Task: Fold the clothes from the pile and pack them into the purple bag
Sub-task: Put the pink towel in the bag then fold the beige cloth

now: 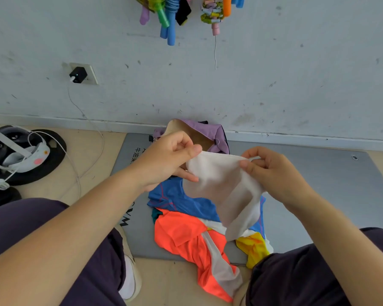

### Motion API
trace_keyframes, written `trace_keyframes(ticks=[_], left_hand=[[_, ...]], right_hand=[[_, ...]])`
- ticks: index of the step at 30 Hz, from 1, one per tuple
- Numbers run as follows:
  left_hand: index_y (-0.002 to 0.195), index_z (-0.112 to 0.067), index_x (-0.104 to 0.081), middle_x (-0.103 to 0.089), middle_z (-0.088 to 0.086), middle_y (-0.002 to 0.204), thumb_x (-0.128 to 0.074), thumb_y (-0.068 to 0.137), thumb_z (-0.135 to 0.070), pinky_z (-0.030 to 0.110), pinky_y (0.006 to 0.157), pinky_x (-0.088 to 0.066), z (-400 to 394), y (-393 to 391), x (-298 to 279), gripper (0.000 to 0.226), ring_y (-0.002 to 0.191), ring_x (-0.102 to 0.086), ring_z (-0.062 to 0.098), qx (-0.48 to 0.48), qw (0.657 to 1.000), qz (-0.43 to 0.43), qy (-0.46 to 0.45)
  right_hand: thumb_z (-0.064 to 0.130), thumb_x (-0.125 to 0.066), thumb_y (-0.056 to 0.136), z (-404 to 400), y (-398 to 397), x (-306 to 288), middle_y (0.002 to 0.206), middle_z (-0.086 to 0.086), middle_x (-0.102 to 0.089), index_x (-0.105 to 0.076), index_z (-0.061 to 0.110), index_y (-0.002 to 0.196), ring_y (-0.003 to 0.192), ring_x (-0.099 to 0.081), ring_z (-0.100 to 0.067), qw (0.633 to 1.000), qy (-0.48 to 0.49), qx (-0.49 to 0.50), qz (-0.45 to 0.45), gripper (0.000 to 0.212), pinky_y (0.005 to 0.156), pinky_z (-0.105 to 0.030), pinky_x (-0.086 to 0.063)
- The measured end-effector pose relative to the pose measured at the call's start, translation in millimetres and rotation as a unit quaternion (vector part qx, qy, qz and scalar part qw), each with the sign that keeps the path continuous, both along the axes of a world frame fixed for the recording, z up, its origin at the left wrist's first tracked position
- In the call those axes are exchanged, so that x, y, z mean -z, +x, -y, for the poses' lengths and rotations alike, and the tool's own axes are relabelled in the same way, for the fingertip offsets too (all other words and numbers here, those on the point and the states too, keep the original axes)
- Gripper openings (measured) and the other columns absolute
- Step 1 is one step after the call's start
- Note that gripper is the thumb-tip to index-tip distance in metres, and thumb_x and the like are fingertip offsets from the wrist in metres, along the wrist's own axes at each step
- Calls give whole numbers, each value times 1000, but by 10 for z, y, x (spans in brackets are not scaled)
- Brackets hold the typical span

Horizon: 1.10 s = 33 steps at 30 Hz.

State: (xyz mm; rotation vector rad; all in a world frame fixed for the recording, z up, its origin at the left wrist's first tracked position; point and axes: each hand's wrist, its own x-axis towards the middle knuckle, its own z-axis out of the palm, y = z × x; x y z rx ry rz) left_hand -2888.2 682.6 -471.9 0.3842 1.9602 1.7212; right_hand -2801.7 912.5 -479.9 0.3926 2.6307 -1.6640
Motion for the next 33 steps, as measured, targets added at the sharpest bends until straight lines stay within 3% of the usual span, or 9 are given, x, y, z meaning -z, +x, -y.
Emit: trace_keyframes(ticks=[4,6,9,11,17,22,28,31,33], left_hand=[[85,-13,-53,-54,4,59,-66,92,-16,27,44,-45,-22,5,-21,16,47,-50,17,-8,998,-56,-34],[95,-16,-61,-51,-8,52,-66,92,-20,24,42,-38,-38,26,-30,7,44,-43,10,47,995,-70,-60],[115,-31,-64,-53,-11,55,-65,94,-25,16,40,-33,-80,125,-30,22,44,-40,4,177,981,-39,-74],[114,-29,-65,-61,-10,64,-63,95,-25,13,41,-33,-95,170,-24,20,47,-45,1,225,971,-18,-76],[86,-20,-68,-63,-14,66,-63,95,-23,7,46,-35,-36,83,-39,11,51,-48,-4,149,982,-52,-102],[87,-17,-69,-58,1,68,-63,94,-27,19,47,-34,49,-52,8,14,57,-46,9,46,984,-84,-148],[85,-20,-69,-60,-17,56,-62,95,-24,11,43,-35,77,-165,62,13,48,-50,-3,-67,984,-86,-140],[84,-24,-70,-69,-8,69,-63,94,-26,18,58,-44,93,-166,37,12,62,-58,3,-22,985,-92,-145],[84,-25,-69,-70,-8,74,-64,94,-26,17,66,-45,69,-104,-1,11,68,-59,2,74,980,-104,-153]], right_hand=[[13,-60,94,56,57,-73,77,-14,-64,-59,32,111,67,-54,-20,995,-78,-53,-13,26,65,-38,-43],[10,-61,94,105,78,-113,78,-8,-63,-58,31,117,70,-55,-19,987,-124,-103,-17,31,66,-34,-45],[14,-60,92,178,109,-165,83,-12,-62,-55,26,125,74,-59,-19,966,-189,-176,-8,35,64,-25,-49],[15,-59,91,200,130,-189,84,-16,-62,-54,23,126,75,-61,-19,959,-200,-201,-5,36,64,-24,-51],[23,-67,89,152,102,-171,81,-12,-70,-71,19,94,71,-63,-13,987,-50,-150,18,8,66,-23,-51],[26,-69,89,-34,78,-131,72,6,-71,-74,23,80,62,-60,-1,993,-1,-109,47,10,56,-11,-45],[14,-55,95,-169,46,-111,76,6,-71,-69,21,80,67,-62,-5,985,97,-124,78,21,58,-11,-43],[20,-54,95,-149,43,-84,85,0,-72,-65,20,85,79,-67,-17,986,94,-114,80,15,69,-33,-51],[24,-63,91,-65,57,-84,91,4,-71,-64,22,92,86,-67,-13,992,48,-106,45,3,77,-33,-53]])
